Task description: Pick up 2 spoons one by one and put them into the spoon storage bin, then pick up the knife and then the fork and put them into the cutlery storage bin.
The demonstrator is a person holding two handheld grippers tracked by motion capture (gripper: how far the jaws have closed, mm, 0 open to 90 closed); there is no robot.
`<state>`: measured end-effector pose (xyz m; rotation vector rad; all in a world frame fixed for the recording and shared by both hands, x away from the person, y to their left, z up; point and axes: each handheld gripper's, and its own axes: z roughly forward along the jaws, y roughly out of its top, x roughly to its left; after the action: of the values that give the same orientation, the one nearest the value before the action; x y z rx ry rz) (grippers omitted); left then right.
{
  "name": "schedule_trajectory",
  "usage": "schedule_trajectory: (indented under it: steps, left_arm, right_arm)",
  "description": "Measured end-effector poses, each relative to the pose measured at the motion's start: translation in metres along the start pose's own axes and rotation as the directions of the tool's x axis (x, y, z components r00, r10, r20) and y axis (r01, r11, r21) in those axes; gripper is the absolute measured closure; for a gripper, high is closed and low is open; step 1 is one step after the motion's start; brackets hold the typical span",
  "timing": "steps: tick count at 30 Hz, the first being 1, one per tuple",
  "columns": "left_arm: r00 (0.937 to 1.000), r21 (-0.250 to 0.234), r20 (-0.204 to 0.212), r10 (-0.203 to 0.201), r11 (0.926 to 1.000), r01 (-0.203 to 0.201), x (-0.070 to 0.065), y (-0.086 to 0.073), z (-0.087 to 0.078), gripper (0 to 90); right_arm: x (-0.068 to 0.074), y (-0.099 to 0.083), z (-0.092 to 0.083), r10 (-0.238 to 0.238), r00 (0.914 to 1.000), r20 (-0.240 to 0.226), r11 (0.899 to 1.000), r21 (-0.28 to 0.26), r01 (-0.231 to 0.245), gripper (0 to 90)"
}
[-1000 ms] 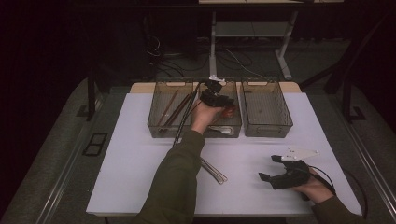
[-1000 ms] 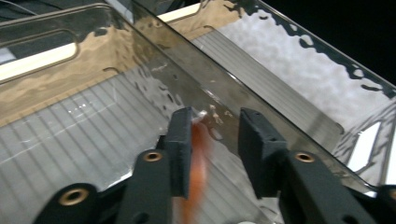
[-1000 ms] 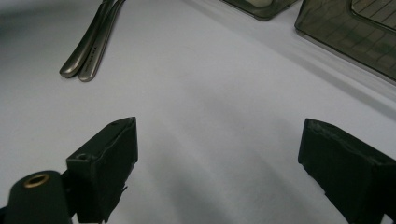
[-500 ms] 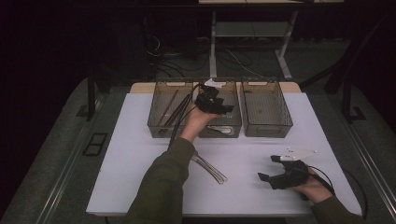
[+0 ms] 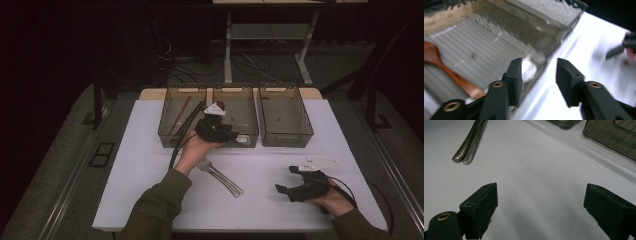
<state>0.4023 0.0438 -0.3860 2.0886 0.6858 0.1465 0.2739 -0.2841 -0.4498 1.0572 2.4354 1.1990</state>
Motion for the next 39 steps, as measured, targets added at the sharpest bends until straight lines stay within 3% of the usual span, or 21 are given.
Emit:
schedule_trajectory:
  steps: [9, 16, 22, 25, 31, 39]
  left_arm:
    - [0.9982, 0.065, -0.041, 0.044, 0.9971, -0.041, -0.013, -0.04, -0.021, 89.0]
    - [0.9971, 0.125, -0.055, 0.052, 0.9912, -0.045, -0.018, -0.063, -0.031, 89.1]
    - [0.9968, 0.174, -0.059, 0.053, 0.9839, -0.042, -0.018, -0.079, -0.031, 89.1]
    - [0.9949, 0.201, -0.078, 0.064, 0.9785, -0.047, -0.018, -0.082, -0.027, 89.1]
    - [0.9944, 0.197, -0.085, 0.063, 0.9793, -0.045, -0.013, -0.083, -0.026, 89.1]
    - [0.9929, 0.232, -0.095, 0.071, 0.9715, -0.047, -0.012, -0.085, -0.025, 89.2]
  right_arm:
    - [0.004, -0.001, -0.001, -0.003, 1.0, -0.002, 1.0, 0.001, 0.003, 11.8]
    - [0.003, -0.001, -0.002, -0.004, 1.0, -0.001, 1.0, -0.003, 0.004, 11.8]
    - [0.003, -0.001, -0.002, -0.004, 1.0, 0.002, 1.0, -0.005, 0.004, 11.8]
    - [0.003, -0.001, -0.002, -0.004, 1.0, 0.0, 1.0, -0.005, 0.004, 11.7]
    - [0.003, 0.0, -0.001, -0.008, 1.0, -0.002, 1.0, -0.001, 0.008, 11.8]
    - [0.003, -0.002, -0.002, -0.012, 0.9999, 0.002, 1.0, 0.004, 0.012, 11.8]
